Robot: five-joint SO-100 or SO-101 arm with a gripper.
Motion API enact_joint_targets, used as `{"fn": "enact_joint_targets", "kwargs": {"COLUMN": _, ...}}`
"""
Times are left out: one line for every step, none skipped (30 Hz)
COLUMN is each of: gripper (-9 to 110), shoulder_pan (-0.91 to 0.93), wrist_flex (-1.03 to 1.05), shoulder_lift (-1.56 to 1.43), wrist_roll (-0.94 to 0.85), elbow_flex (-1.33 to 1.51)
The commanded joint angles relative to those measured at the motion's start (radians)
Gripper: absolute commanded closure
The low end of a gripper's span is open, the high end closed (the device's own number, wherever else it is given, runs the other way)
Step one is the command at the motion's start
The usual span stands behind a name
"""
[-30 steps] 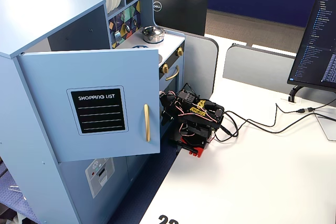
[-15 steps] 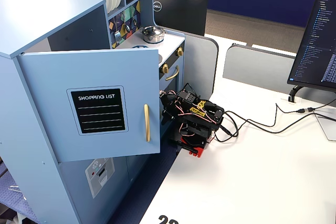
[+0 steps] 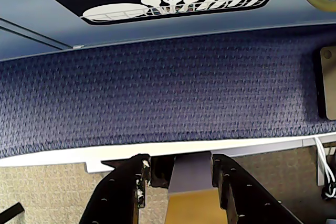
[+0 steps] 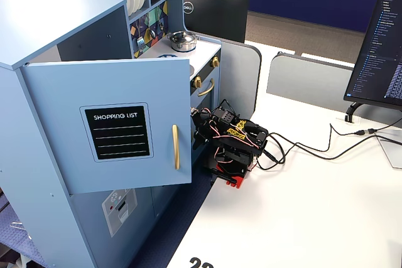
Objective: Pick up the green pineapple from the left cabinet and place it in the gray recipient
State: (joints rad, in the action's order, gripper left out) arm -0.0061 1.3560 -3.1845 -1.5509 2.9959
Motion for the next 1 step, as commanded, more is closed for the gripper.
{"fn": "enact_joint_targets", "kwargs": {"gripper": 96, "shoulder_pan": 0.018, "wrist_flex": 0.173, "shoulder_lift": 0.006, "wrist_roll": 0.038, "elbow_flex": 0.006}}
